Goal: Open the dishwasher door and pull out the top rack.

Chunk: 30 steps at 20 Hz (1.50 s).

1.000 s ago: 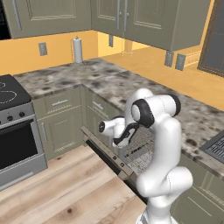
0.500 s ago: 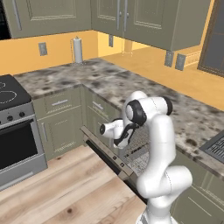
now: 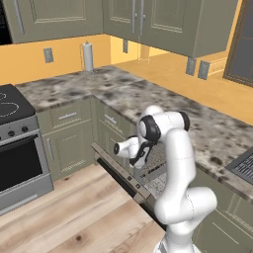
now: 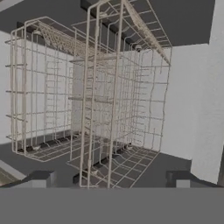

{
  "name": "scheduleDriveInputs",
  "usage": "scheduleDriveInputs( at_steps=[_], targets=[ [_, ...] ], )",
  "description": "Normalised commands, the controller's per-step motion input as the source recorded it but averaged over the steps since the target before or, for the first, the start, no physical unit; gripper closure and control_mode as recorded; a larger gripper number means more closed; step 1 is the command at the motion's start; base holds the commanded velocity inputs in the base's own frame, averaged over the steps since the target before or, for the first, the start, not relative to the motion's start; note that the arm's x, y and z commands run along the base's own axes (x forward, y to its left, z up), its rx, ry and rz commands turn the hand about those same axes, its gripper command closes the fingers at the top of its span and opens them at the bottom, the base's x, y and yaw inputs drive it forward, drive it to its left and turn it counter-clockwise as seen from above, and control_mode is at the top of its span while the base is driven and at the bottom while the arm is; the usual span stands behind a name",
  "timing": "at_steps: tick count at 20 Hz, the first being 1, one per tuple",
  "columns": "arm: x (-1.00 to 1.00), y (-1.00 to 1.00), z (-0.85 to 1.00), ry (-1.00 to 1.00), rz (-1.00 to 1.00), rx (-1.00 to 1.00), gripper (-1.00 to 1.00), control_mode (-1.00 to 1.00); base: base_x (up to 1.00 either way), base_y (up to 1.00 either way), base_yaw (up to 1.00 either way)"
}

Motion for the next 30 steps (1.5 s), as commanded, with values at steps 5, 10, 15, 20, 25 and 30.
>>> scheduleDriveInputs(
  at_steps=[5, 10, 15, 20, 25, 30],
  targets=[
    [0.27, -0.19, -0.25, 0.00, 0.00, -0.04, -1.00, -1.00, 0.00, 0.00, 0.00],
    [0.23, -0.17, -0.12, -0.01, 0.00, -0.05, -1.00, -1.00, 0.00, 0.00, 0.00],
    [0.13, -0.13, -0.22, 0.00, 0.00, -0.05, -1.00, -1.00, 0.00, 0.00, 0.00],
    [0.14, -0.12, -0.29, 0.00, 0.00, -0.05, -1.00, -1.00, 0.00, 0.00, 0.00],
    [0.09, -0.09, -0.15, -0.03, 0.00, -0.06, -1.00, -1.00, 0.00, 0.00, 0.00],
    [0.01, -0.10, 0.00, -0.10, 0.00, -0.05, -1.00, -1.00, 0.00, 0.00, 0.00]
  ],
)
